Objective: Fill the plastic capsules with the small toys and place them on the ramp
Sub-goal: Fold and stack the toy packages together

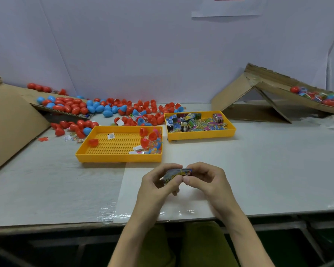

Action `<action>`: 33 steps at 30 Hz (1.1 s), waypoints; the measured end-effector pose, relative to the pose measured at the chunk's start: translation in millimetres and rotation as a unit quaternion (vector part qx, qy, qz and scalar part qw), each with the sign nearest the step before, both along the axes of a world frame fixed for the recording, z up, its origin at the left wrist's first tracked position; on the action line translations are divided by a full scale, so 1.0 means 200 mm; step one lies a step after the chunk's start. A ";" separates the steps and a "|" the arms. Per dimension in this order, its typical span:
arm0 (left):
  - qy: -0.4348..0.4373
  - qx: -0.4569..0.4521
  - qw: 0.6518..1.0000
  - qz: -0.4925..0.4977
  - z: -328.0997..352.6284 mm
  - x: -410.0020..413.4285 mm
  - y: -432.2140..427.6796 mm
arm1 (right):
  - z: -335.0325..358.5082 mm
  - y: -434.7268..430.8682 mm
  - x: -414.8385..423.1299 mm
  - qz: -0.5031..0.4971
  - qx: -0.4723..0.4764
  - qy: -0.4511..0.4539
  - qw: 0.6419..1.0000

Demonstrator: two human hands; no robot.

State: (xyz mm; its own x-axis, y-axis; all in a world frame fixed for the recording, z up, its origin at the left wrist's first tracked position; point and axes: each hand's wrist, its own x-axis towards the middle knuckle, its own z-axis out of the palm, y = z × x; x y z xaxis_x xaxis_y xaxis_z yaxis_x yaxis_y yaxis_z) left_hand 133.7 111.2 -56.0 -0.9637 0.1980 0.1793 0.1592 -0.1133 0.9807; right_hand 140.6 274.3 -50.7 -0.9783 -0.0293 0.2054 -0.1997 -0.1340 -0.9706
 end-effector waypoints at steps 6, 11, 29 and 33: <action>-0.025 0.037 0.999 0.001 0.00 -0.01 0.00 | -0.02 0.00 0.00 -0.073 0.008 0.009 0.997; 0.005 -0.002 0.997 0.078 -0.02 0.00 0.02 | -0.05 -0.05 0.02 -0.248 0.184 0.129 0.942; 0.099 -0.061 0.985 0.126 -0.03 0.03 0.05 | -0.09 -0.11 0.03 -0.280 0.307 0.224 0.882; 0.111 -0.076 0.982 0.130 -0.04 0.04 0.06 | -0.08 -0.11 0.03 -0.256 0.297 0.215 0.894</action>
State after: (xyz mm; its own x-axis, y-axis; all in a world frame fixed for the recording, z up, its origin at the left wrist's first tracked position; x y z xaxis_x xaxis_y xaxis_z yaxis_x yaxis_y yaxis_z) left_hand 141.2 123.2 -63.5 -0.9256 -0.0088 0.3783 0.3754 0.1040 0.9210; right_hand 146.5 253.2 -67.0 -0.7285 0.1716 0.6632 -0.4592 0.5961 -0.6586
